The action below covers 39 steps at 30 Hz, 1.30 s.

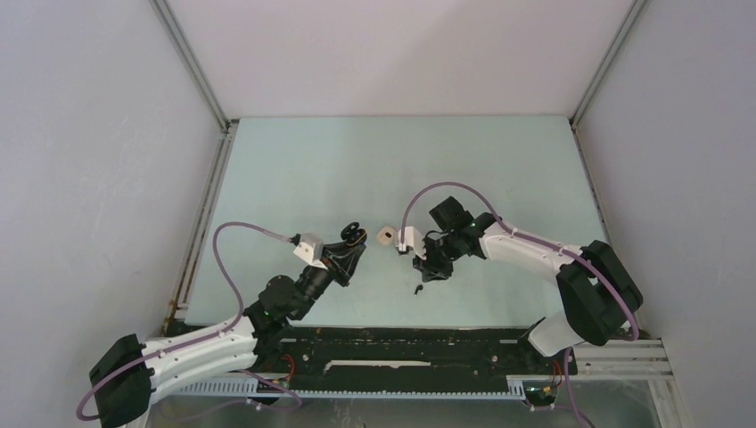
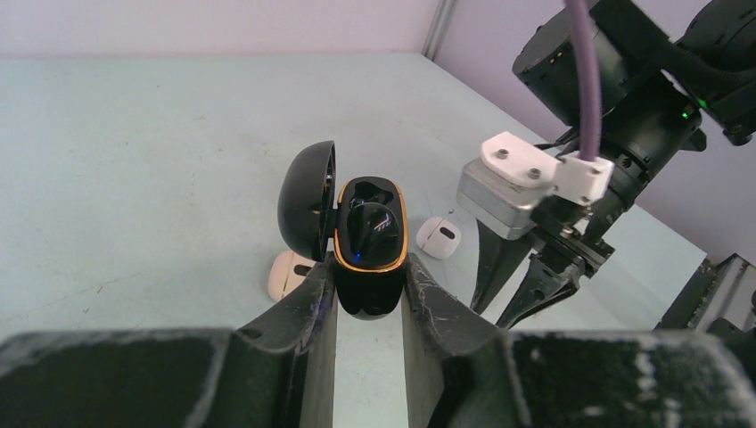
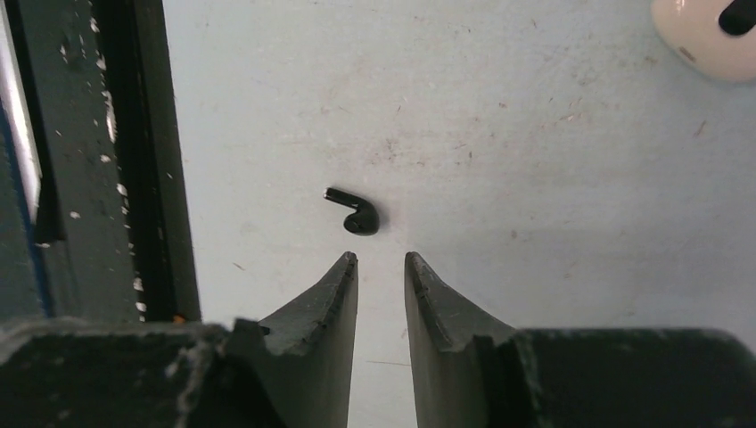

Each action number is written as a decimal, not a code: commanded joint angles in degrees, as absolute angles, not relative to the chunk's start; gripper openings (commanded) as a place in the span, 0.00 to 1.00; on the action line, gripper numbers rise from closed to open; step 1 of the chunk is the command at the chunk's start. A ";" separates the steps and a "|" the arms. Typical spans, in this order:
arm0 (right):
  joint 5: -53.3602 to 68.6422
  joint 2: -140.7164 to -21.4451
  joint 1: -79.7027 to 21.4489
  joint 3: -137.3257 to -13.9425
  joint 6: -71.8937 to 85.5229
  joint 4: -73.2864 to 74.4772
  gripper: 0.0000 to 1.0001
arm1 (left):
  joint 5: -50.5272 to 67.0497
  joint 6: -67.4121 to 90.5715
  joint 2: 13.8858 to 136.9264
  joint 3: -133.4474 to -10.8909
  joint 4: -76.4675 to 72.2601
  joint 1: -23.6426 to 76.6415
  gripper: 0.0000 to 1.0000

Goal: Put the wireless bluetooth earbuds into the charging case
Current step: Pick up the earbud from the center of the board.

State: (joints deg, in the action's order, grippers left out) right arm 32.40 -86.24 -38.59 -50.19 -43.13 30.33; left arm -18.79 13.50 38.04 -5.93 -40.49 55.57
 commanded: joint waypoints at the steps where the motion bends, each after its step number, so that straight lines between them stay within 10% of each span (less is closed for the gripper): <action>1: 34.67 -86.39 -37.67 -52.03 -33.30 30.81 0.28 | -18.80 13.40 36.27 -6.62 -42.10 55.20 0.00; 39: 20.23 -81.69 -49.78 -39.55 -55.31 16.28 0.37 | -19.30 14.93 35.61 -3.24 -45.37 55.20 0.00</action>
